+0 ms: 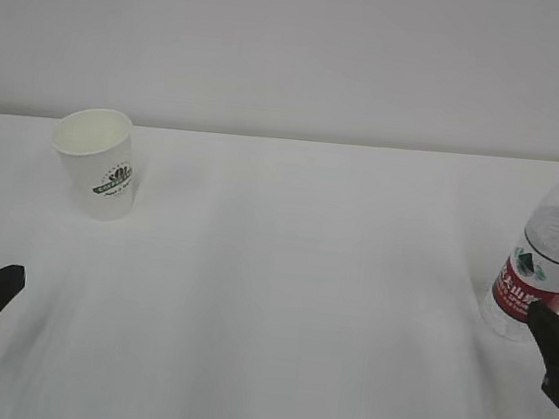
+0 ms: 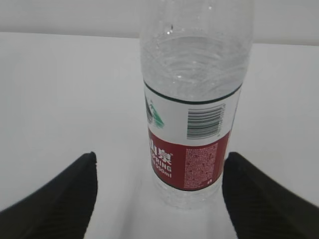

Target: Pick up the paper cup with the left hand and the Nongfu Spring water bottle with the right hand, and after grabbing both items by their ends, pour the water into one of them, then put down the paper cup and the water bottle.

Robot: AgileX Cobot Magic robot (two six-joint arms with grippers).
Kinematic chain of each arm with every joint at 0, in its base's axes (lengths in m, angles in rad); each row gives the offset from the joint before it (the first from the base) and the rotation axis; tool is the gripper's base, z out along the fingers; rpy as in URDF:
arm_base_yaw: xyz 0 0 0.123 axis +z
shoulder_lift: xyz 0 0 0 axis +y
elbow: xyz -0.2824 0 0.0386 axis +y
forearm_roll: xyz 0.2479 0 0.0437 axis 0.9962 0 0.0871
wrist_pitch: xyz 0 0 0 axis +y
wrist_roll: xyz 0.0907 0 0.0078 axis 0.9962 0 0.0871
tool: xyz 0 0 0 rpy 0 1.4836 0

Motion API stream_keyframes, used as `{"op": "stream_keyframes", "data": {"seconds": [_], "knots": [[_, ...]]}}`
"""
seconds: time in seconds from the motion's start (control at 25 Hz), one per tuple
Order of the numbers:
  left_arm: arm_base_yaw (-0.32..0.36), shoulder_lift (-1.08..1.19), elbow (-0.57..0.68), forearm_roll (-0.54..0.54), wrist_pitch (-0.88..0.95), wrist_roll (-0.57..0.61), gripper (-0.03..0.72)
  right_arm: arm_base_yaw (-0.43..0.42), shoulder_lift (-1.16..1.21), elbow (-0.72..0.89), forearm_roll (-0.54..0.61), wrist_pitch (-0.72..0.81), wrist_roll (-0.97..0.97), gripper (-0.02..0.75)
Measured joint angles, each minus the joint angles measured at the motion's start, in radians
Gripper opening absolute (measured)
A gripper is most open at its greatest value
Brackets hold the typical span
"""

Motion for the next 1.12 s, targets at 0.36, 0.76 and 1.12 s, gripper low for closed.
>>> {"op": "stream_keyframes", "data": {"seconds": [0.36, 0.76, 1.12], "knots": [[0.0, 0.002, 0.0, 0.043, 0.0, 0.0, 0.661, 0.0, 0.0, 0.0, -0.015, 0.0, -0.007, 0.59], [0.0, 0.002, 0.0, 0.043, 0.0, 0.0, 0.659, 0.0, 0.001, 0.0, 0.02, 0.0, -0.011, 0.59], [0.0, 0.002, 0.0, 0.043, 0.0, 0.0, 0.648, 0.0, 0.06, -0.036, 0.03, 0.0, -0.013, 0.59]]}}
